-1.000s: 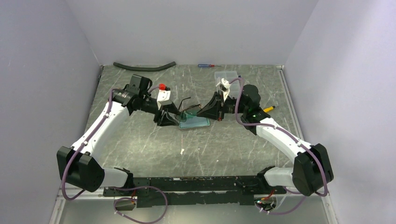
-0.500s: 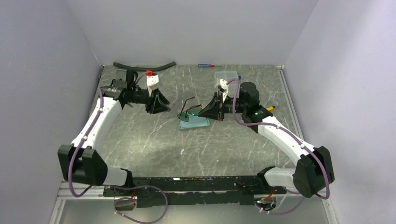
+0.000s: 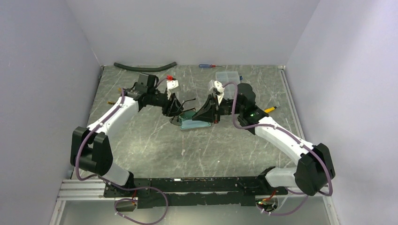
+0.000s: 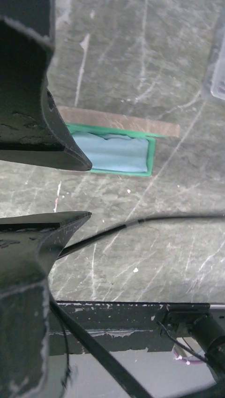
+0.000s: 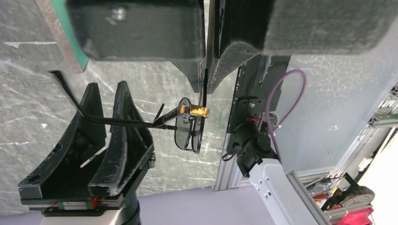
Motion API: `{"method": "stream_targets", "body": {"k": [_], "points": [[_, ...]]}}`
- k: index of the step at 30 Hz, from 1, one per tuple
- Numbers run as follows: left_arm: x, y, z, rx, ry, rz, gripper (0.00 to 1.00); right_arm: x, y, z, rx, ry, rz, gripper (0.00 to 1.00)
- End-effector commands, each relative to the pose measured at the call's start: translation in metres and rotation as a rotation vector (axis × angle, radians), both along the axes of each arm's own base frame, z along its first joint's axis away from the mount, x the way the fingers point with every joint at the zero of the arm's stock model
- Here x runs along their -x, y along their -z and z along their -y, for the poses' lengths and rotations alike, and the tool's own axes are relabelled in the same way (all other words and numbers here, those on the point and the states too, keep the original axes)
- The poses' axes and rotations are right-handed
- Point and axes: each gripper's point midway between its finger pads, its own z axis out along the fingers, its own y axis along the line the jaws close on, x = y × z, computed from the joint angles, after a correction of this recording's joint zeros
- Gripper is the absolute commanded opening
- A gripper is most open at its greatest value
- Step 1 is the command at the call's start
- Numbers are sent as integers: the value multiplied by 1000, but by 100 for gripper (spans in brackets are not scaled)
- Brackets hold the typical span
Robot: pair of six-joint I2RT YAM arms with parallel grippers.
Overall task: Organize the sunglasses
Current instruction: Fold the sunglasses.
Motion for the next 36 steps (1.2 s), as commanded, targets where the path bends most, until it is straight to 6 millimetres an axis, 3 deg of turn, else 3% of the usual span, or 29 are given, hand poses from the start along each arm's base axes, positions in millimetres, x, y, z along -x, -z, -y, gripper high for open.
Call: {"method": "stream_targets", "body": {"k": [1, 6, 12, 15, 21, 25, 30, 36], "points": [[15, -37, 20, 85, 90, 106, 43, -9, -17, -6, -47, -3, 47, 0], [33, -60, 24, 153, 153, 179, 45, -29, -7, -4, -34, 84, -39, 0], [38, -51, 18, 122, 149, 173, 47, -43, 3, 2, -31, 165, -145, 0], [25, -43, 14, 75, 90, 183, 52, -43, 7, 3, -16, 180, -171, 0], [-30, -36, -15, -41, -113, 295, 63, -45, 17, 12, 12, 231, -217, 0], [-48, -33, -27, -113, -173, 348, 66, -48, 26, 14, -12, 281, -285, 0], [-34, -19, -27, -149, -137, 381, 69, -60, 45, 13, -34, 365, -408, 0], [-9, 15, -8, -205, -118, 347, 73, -79, 68, 17, -21, 490, -493, 0]]}}
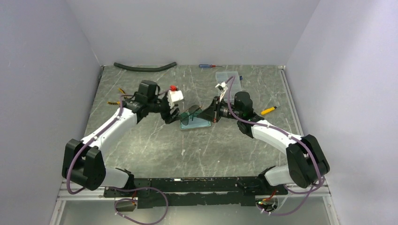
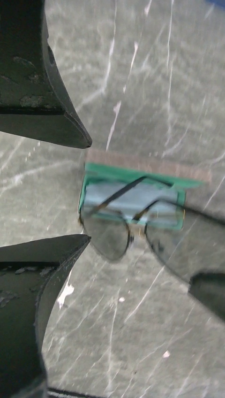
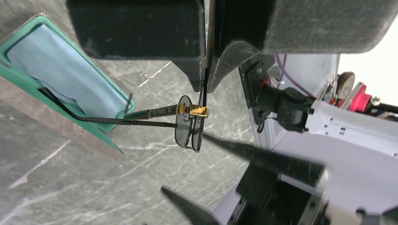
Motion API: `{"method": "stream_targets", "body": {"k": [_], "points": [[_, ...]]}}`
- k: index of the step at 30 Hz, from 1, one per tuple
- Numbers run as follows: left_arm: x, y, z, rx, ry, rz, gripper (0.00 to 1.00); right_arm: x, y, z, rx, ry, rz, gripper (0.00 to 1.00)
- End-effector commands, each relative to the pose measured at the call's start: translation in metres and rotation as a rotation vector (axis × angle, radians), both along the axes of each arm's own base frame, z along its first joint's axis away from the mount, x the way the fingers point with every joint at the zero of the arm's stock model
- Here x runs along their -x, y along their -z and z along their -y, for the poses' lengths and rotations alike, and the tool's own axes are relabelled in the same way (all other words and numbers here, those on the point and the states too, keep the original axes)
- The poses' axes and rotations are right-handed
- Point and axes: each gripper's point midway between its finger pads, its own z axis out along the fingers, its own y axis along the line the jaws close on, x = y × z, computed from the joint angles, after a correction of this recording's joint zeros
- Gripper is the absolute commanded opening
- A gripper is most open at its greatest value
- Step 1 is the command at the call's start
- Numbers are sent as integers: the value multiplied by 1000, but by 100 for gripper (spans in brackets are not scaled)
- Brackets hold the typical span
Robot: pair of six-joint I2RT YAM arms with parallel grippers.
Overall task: Organize the sunglasses
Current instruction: Fold the sunglasses.
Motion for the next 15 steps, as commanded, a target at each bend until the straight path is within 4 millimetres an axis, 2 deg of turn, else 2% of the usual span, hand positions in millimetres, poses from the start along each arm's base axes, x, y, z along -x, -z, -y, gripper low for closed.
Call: {"method": "stream_targets", "body": {"k": [1, 8, 15], "points": [[10, 7, 11, -21, -2, 20, 74, -20, -8, 1, -42, 109, 0, 0], [20, 14, 27, -16, 53, 54, 80, -23, -5, 7, -37, 167, -14, 0], [0, 19, 33, -31, 1, 110, 83, -28, 3, 3, -88, 191, -94, 0]]}}
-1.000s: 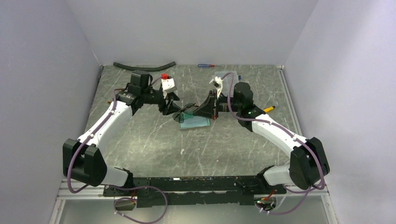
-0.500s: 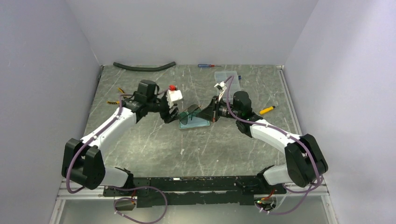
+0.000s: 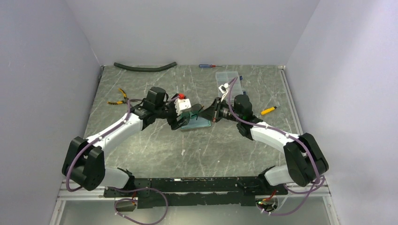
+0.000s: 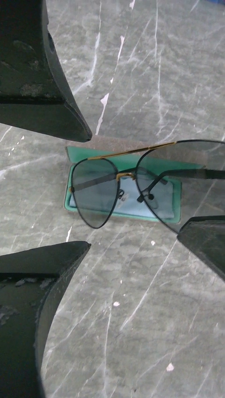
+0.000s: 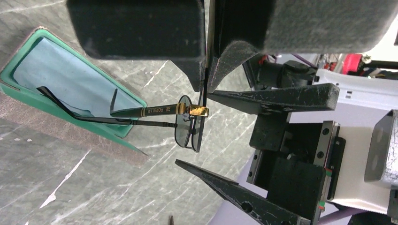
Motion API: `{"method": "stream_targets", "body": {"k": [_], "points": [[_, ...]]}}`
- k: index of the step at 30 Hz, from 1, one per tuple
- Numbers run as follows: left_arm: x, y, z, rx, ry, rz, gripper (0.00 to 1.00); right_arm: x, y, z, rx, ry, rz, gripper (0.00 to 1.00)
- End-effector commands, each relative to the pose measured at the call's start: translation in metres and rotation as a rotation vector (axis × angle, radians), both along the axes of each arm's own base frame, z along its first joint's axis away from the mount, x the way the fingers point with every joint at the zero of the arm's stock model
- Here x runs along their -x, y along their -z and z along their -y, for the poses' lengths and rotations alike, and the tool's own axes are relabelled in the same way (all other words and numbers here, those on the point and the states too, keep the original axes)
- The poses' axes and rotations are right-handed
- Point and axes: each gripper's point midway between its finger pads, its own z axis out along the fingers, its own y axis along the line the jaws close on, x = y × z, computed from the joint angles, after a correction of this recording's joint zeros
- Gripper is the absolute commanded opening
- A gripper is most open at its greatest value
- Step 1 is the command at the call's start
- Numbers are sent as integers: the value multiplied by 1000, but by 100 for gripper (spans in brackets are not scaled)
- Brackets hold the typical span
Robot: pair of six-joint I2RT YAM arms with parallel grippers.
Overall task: Organize the sunglasses
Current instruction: Fold the sunglasses, then place the sunglasses in the sunglasses case.
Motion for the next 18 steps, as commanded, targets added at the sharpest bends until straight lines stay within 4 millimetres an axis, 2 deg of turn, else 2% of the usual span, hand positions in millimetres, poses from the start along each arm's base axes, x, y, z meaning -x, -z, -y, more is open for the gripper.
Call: {"method": "stream_targets", "body": {"k": [1, 10, 18], "points": [[-23, -10, 6, 17, -47, 82, 83, -12, -15, -4, -67, 37, 26, 0], [-30, 17, 5, -21, -54, 57, 83, -31, 7, -8, 17, 57, 18, 0], [-32, 48, 3, -46, -10, 42, 83, -32, 11, -17, -53, 44, -30, 0]]}}
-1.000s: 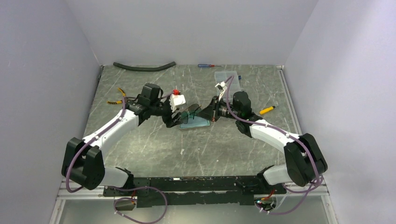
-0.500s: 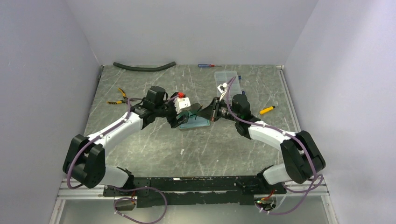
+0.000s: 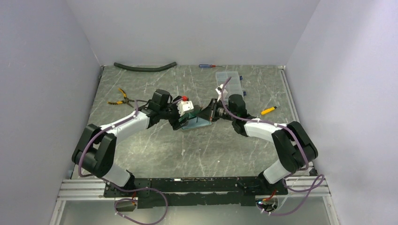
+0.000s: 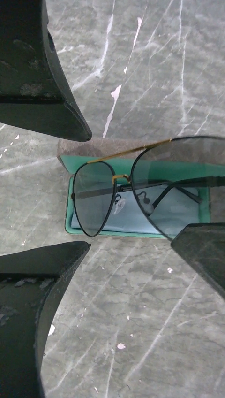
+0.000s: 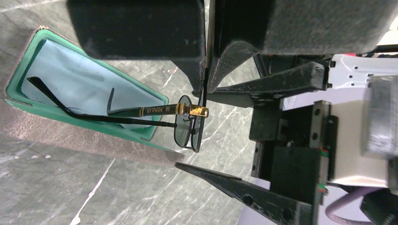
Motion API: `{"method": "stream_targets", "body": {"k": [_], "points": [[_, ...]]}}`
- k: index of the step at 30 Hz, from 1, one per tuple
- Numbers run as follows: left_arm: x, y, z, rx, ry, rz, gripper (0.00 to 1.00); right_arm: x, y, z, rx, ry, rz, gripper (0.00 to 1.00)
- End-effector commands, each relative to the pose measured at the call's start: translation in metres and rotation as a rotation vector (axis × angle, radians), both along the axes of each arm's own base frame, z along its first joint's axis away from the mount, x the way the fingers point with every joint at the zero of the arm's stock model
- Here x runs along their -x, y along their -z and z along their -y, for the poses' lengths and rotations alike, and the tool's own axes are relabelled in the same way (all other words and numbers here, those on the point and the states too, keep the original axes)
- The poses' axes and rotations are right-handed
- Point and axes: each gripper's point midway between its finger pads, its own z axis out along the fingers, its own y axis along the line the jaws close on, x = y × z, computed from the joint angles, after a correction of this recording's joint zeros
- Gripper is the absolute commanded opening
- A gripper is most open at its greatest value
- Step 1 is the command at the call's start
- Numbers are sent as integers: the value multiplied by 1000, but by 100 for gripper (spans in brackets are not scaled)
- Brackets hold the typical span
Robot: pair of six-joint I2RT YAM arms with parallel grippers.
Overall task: Organize the sunglasses
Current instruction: Place the sunglasses in the sunglasses case.
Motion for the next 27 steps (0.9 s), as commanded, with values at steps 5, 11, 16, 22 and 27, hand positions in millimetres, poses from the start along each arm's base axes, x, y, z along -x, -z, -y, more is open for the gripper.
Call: {"method": "stream_targets", "body": {"k": [5, 11, 16, 22, 27], "points": [[-4, 14, 4, 24, 59, 27, 81, -13, -22, -13, -115, 6, 49, 0], [0, 21, 3, 13, 77, 24, 78, -7, -10, -17, -151, -12, -26, 0], [6, 28, 0, 3, 90, 23, 75, 1, 5, -12, -117, -15, -54, 0], [11, 32, -1, 5, 98, 9, 70, 3, 17, -4, -72, 8, -89, 0], [13, 39, -2, -10, 105, 1, 68, -3, 31, 2, 18, 36, -132, 15]]}}
